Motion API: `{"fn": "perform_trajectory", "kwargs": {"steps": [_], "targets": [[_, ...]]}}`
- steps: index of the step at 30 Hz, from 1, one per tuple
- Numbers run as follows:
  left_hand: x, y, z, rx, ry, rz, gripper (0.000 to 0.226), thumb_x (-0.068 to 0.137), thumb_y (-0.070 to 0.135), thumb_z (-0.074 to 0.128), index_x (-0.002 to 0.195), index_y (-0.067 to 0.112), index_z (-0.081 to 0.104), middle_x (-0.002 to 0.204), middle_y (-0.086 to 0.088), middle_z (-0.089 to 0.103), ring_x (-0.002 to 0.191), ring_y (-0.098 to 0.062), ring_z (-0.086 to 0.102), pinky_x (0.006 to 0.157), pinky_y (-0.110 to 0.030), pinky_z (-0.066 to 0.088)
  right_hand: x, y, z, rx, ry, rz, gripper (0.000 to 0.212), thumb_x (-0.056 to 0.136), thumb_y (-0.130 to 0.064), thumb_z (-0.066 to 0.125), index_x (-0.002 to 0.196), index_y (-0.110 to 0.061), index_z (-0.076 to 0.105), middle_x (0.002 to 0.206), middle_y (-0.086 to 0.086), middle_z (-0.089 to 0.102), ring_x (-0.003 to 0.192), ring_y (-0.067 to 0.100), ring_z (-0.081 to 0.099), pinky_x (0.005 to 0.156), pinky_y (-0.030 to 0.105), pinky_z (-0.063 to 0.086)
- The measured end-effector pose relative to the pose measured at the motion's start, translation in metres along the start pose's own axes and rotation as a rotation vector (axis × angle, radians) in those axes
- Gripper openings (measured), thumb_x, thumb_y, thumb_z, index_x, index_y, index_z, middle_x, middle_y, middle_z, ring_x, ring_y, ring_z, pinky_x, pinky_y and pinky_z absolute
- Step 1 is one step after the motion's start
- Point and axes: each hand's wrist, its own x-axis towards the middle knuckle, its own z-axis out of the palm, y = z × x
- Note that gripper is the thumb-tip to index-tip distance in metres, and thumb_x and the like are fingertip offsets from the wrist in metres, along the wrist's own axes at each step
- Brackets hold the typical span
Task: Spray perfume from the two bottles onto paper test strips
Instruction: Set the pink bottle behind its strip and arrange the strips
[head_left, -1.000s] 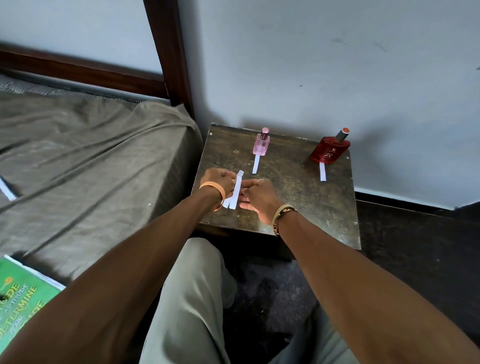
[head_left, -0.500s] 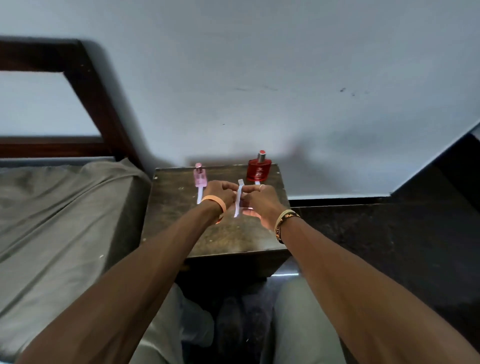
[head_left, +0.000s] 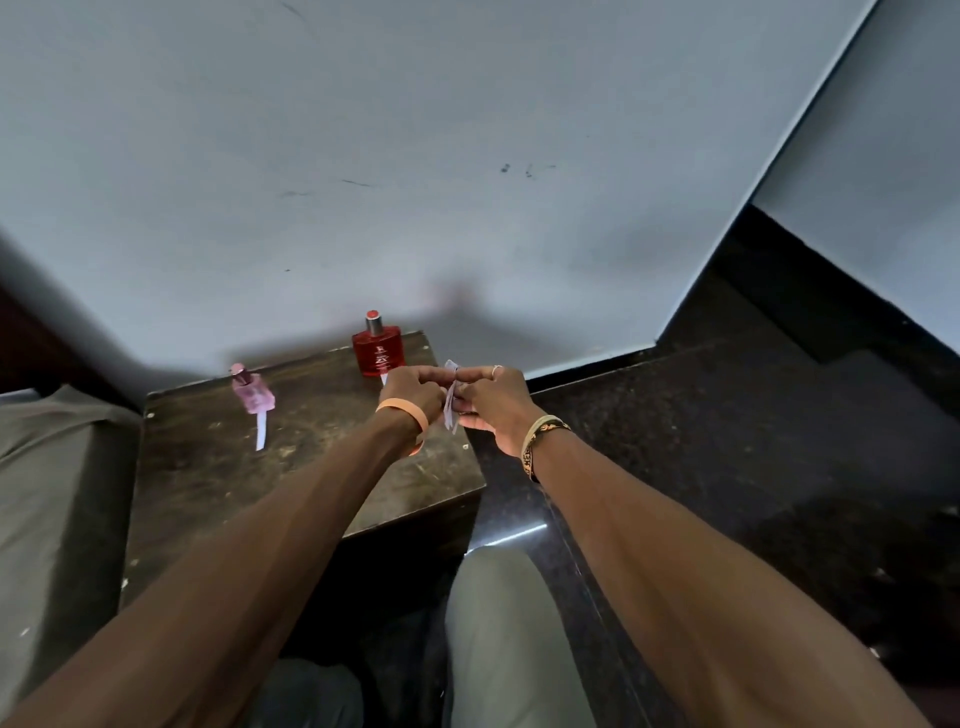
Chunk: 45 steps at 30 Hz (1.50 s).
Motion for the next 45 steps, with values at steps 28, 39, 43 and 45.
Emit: {"fn": "perform_trajectory", "kwargs": {"steps": [28, 39, 43, 45], "targets": [[0.038, -0.106, 0.016, -0.019, -0.041, -0.266, 0.041, 0.079, -0.013, 0.047, 0.075, 0.022, 0.068, 0.090, -0.017, 0.071, 0.087, -0.032, 0.070, 0.083, -0.047, 0.057, 0.066, 0.092, 0.001, -0.080, -0.015, 0.241, 0.026, 0.094, 0.007, 0.051, 0.102, -0.012, 0.067, 0.092, 0.010, 0.070, 0.084, 0.022, 0.063, 0.086, 0.040, 0.058], [0.041, -0.119, 0.019, 0.000, -0.034, -0.279, 0.043, 0.077, -0.012, 0.047, 0.075, 0.024, 0.070, 0.089, -0.013, 0.072, 0.086, -0.031, 0.070, 0.082, -0.047, 0.058, 0.078, 0.104, -0.002, -0.144, 0.113, 0.214, 0.025, 0.094, 0.005, 0.052, 0.098, -0.013, 0.068, 0.095, 0.012, 0.072, 0.074, 0.016, 0.066, 0.068, 0.029, 0.060], [0.040, -0.119, 0.018, -0.011, -0.028, -0.268, 0.045, 0.079, -0.014, 0.045, 0.077, 0.023, 0.070, 0.093, -0.011, 0.072, 0.089, -0.027, 0.069, 0.084, -0.044, 0.057, 0.079, 0.107, 0.000, -0.122, 0.182, 0.194, 0.022, 0.094, 0.002, 0.055, 0.088, -0.015, 0.067, 0.100, 0.014, 0.072, 0.085, 0.021, 0.071, 0.065, 0.031, 0.061], [0.039, -0.119, 0.018, -0.023, -0.028, -0.267, 0.044, 0.078, -0.016, 0.046, 0.079, 0.020, 0.071, 0.092, -0.011, 0.072, 0.088, -0.027, 0.070, 0.084, -0.043, 0.058, 0.079, 0.106, 0.001, -0.145, 0.188, 0.178, 0.023, 0.094, 0.003, 0.055, 0.086, -0.015, 0.067, 0.099, 0.014, 0.072, 0.083, 0.022, 0.072, 0.062, 0.031, 0.060]]}}
